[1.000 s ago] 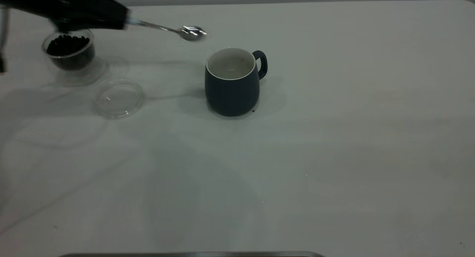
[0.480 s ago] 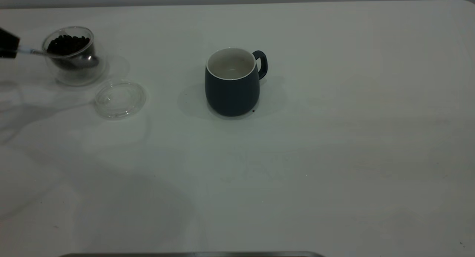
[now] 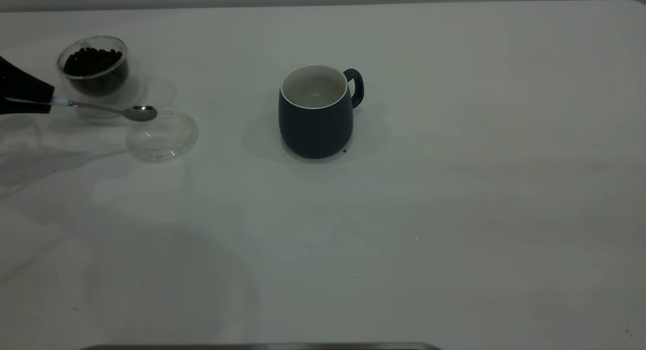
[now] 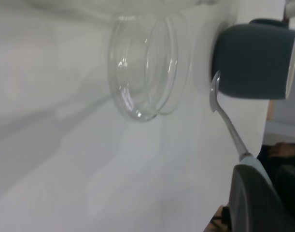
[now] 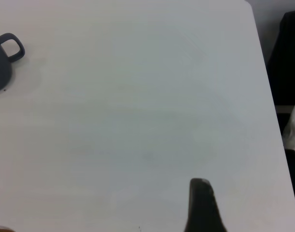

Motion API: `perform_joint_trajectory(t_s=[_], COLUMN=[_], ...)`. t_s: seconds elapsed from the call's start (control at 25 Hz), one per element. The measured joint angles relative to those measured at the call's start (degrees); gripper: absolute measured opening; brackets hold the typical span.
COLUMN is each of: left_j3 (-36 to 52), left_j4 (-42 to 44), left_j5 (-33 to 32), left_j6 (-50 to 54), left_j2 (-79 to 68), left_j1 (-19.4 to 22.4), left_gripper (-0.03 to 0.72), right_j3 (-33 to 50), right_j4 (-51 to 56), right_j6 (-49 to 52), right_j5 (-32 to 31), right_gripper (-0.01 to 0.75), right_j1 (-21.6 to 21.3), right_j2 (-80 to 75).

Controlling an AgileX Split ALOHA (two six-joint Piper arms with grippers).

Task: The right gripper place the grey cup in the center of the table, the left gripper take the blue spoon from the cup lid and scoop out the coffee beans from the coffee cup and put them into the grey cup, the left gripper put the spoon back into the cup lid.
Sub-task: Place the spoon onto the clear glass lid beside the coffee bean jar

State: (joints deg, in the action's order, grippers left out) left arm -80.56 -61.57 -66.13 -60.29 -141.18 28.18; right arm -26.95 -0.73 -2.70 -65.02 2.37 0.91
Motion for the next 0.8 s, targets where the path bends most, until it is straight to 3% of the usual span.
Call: perform_joint_trajectory(t_s=[0.8], left_j3=[-0.1], left_j4=[-1.1], left_j5=[8.2], left_j6=[-0.8], left_j2=[-0.7], left_j1=[-3.9], left_gripper=[0.123], right_j3=[0.0], right_j4=[0.1], right_j6=[0.0], right_j5=[0.0], right_gripper=[0.462], right_j1=[0.0], right_j2=[0.0])
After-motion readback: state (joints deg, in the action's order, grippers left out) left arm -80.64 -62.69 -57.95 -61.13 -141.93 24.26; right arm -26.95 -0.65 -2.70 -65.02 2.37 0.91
